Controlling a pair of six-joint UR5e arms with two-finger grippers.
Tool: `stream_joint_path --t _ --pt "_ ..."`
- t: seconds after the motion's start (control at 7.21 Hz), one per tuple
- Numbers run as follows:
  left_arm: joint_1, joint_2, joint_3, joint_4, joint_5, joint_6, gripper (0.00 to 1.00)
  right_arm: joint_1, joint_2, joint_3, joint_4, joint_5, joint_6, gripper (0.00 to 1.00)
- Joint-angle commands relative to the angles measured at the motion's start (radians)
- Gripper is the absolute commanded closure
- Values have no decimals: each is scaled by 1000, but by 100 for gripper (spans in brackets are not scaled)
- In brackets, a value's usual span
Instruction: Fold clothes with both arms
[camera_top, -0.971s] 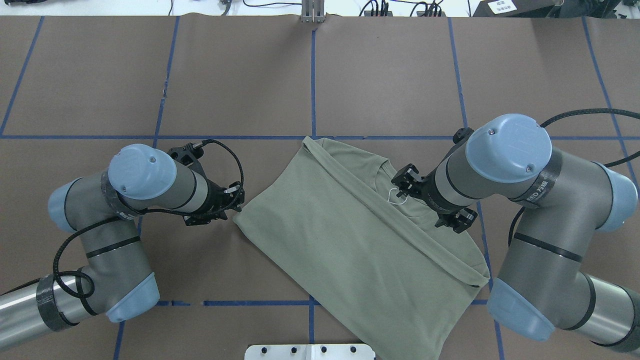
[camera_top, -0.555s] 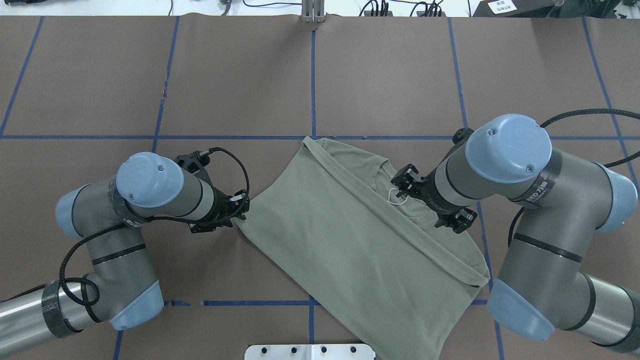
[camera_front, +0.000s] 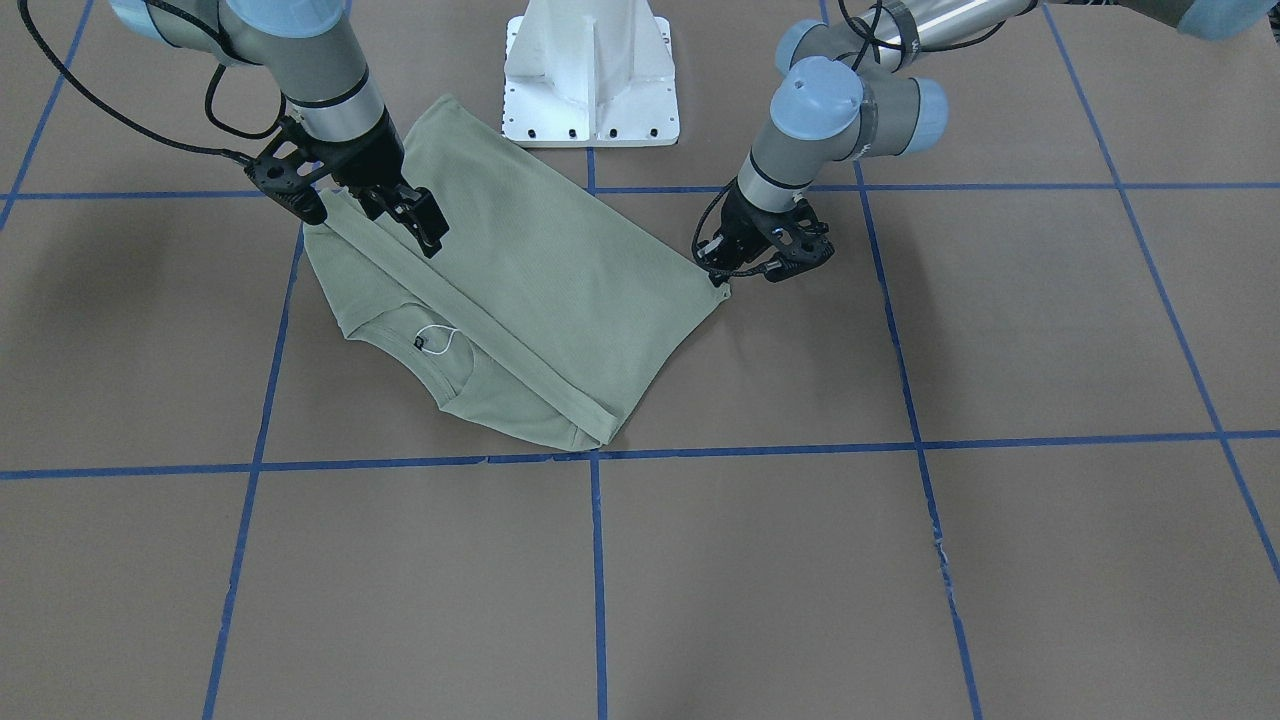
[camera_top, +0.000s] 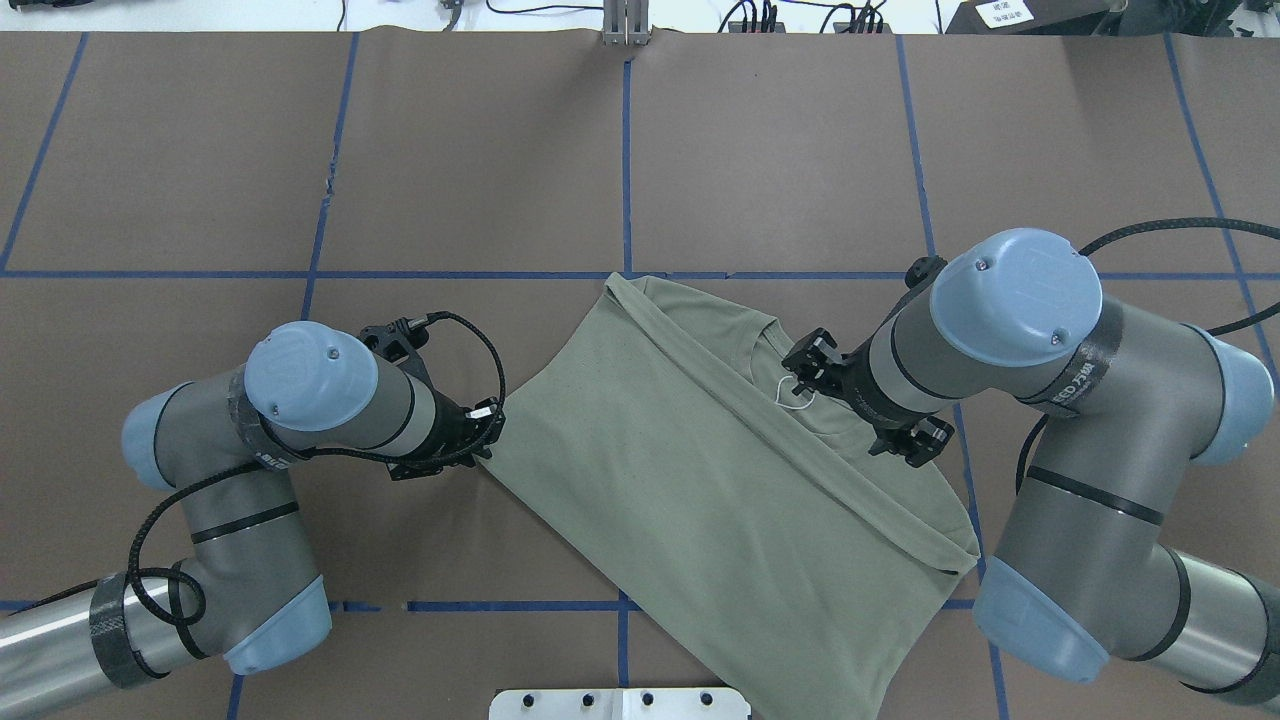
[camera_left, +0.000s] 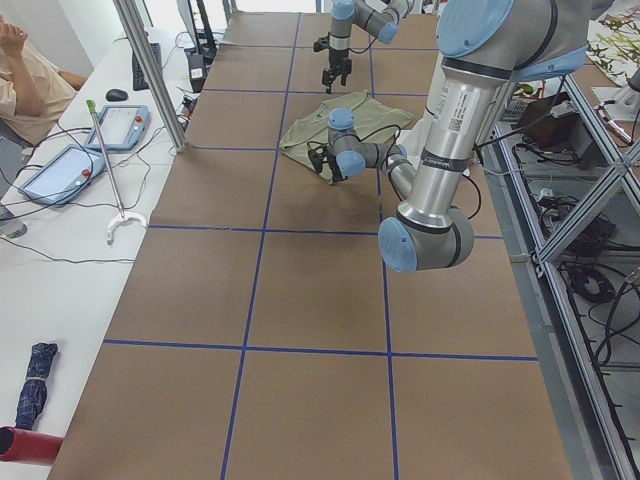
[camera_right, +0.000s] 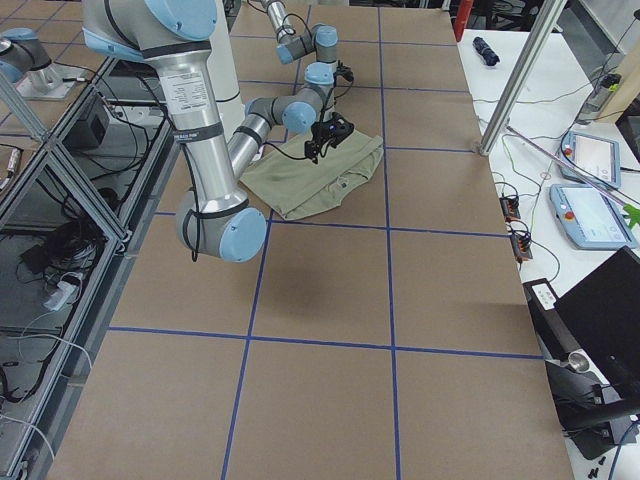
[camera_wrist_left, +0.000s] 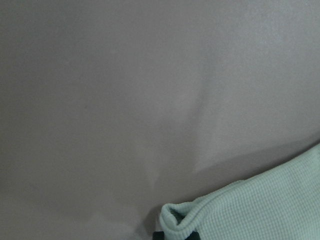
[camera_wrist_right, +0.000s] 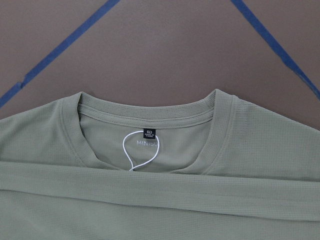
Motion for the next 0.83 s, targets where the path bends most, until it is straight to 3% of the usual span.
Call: stream_joint_path --t 0.0,0.42,0.69 --pt "-49 0 4 9 0 26 100 -1 0 -12 0 0 -3 0" --pt "-167 -26 69 4 14 222 100 -1 2 -14 0 2 -1 0" --pt "-256 -145 233 -47 63 242 100 1 24 -14 0 -47 0 0"
